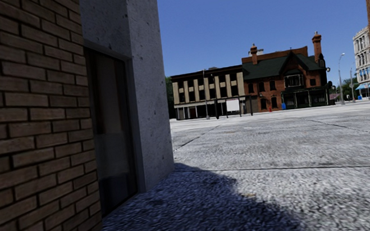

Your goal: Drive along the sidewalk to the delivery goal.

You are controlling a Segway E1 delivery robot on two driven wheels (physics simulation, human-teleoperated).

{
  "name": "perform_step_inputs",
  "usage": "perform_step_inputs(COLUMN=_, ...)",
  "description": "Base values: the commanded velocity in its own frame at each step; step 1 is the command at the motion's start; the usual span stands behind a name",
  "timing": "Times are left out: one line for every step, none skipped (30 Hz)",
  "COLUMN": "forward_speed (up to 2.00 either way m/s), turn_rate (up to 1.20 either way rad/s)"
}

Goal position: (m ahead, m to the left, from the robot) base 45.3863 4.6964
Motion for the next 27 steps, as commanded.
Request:
perform_step_inputs(forward_speed=2.00, turn_rate=-0.66)
perform_step_inputs(forward_speed=2.00, turn_rate=-0.68)
perform_step_inputs(forward_speed=2.00, turn_rate=-0.68)
perform_step_inputs(forward_speed=2.00, turn_rate=-0.68)
perform_step_inputs(forward_speed=2.00, turn_rate=-0.70)
perform_step_inputs(forward_speed=2.00, turn_rate=-0.71)
perform_step_inputs(forward_speed=2.00, turn_rate=-0.74)
perform_step_inputs(forward_speed=2.00, turn_rate=-0.74)
perform_step_inputs(forward_speed=2.00, turn_rate=-0.76)
perform_step_inputs(forward_speed=2.00, turn_rate=-0.76)
perform_step_inputs(forward_speed=2.00, turn_rate=-0.76)
perform_step_inputs(forward_speed=2.00, turn_rate=-0.76)
perform_step_inputs(forward_speed=2.00, turn_rate=-0.76)
perform_step_inputs(forward_speed=2.00, turn_rate=-0.27)
perform_step_inputs(forward_speed=2.00, turn_rate=-0.02)
perform_step_inputs(forward_speed=2.00, turn_rate=-0.02)
perform_step_inputs(forward_speed=2.00, turn_rate=0.00)
perform_step_inputs(forward_speed=2.00, turn_rate=0.00)
perform_step_inputs(forward_speed=2.00, turn_rate=0.00)
perform_step_inputs(forward_speed=2.00, turn_rate=0.00)
perform_step_inputs(forward_speed=2.00, turn_rate=0.00)
perform_step_inputs(forward_speed=2.00, turn_rate=0.00)
perform_step_inputs(forward_speed=2.00, turn_rate=0.00)
perform_step_inputs(forward_speed=2.00, turn_rate=0.00)
perform_step_inputs(forward_speed=2.00, turn_rate=0.00)
perform_step_inputs(forward_speed=2.00, turn_rate=0.00)
perform_step_inputs(forward_speed=2.00, turn_rate=0.00)
